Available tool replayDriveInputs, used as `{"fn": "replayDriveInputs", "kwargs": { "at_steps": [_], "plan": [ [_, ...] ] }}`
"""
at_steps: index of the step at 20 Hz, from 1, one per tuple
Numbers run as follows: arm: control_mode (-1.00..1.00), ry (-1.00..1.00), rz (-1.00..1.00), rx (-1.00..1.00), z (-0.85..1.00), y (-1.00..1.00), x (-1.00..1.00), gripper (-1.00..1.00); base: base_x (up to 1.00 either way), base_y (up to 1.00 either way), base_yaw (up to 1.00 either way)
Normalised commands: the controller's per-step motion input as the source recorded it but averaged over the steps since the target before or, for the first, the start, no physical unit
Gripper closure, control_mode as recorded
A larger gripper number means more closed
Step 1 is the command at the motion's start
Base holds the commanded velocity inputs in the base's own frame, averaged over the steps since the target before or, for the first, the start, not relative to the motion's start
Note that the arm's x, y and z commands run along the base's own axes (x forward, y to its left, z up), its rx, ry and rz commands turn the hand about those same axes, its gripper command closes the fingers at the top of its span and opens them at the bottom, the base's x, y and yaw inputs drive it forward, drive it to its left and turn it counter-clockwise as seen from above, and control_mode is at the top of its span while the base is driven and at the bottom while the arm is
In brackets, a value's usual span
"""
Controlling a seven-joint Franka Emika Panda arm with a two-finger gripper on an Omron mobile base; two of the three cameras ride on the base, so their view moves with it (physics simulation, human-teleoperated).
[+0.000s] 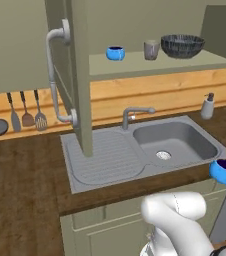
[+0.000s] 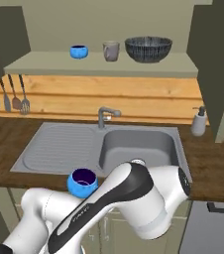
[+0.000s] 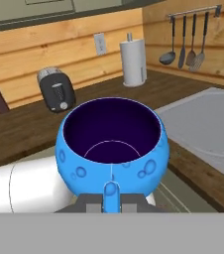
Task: Gather all objects into one cabinet and sort the glasses and bowls to opposite sides.
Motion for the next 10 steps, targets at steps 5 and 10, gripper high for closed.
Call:
{"fn": "replayDriveInputs", "kwargs": {
  "at_steps": [5, 10],
  "plan": [
    [1.0, 0.0, 0.0, 0.0, 0.0, 0.0, 0.0, 1.0, 0.27, 0.05, 0.0],
    [1.0, 0.0, 0.0, 0.0, 0.0, 0.0, 0.0, 1.0, 0.35, 0.03, 0.0]
  ]
}}
